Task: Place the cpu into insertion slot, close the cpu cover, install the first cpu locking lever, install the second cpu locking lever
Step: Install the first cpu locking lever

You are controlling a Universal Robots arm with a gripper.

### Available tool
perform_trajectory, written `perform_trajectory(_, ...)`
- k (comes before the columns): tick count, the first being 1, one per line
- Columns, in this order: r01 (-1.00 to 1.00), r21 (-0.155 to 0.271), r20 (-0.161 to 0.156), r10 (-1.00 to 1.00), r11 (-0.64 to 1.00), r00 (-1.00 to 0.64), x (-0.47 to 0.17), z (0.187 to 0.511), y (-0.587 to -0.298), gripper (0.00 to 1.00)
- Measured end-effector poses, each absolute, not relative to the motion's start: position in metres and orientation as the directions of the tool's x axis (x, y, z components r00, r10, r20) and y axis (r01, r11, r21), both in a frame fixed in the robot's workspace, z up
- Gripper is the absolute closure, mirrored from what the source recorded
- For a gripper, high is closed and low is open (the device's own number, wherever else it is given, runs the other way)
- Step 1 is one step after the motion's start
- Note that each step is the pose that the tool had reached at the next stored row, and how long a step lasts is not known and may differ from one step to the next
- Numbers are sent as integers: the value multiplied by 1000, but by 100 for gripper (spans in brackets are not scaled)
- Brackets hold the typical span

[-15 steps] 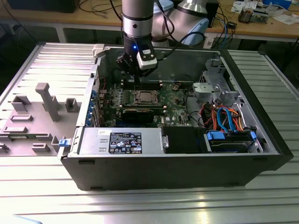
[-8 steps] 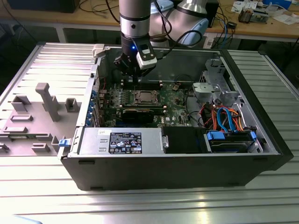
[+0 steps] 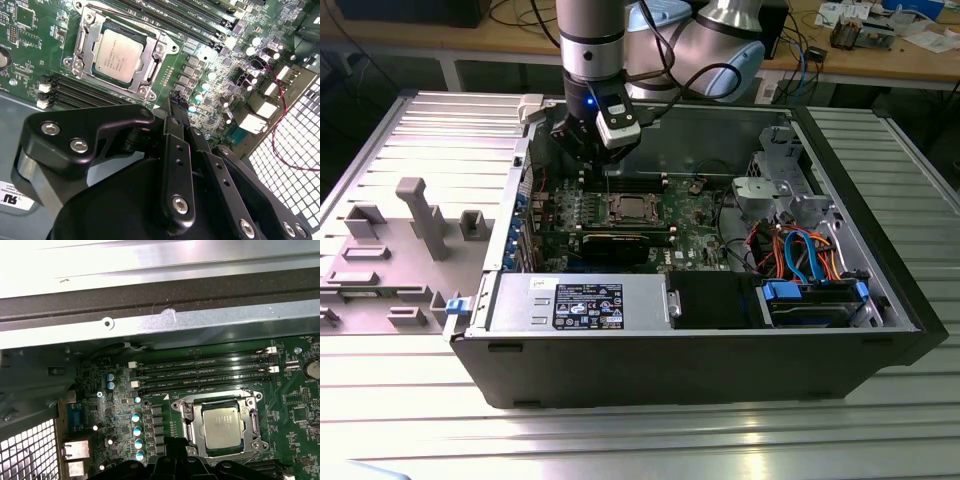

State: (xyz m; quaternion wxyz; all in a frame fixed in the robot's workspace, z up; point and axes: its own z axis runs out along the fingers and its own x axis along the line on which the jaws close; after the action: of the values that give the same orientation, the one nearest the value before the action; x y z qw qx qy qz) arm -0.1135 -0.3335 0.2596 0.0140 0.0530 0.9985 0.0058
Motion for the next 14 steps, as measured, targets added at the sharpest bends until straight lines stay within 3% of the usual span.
perform_trajectory(14,37,13,-27,37,999,-999,-114,259,-333,89)
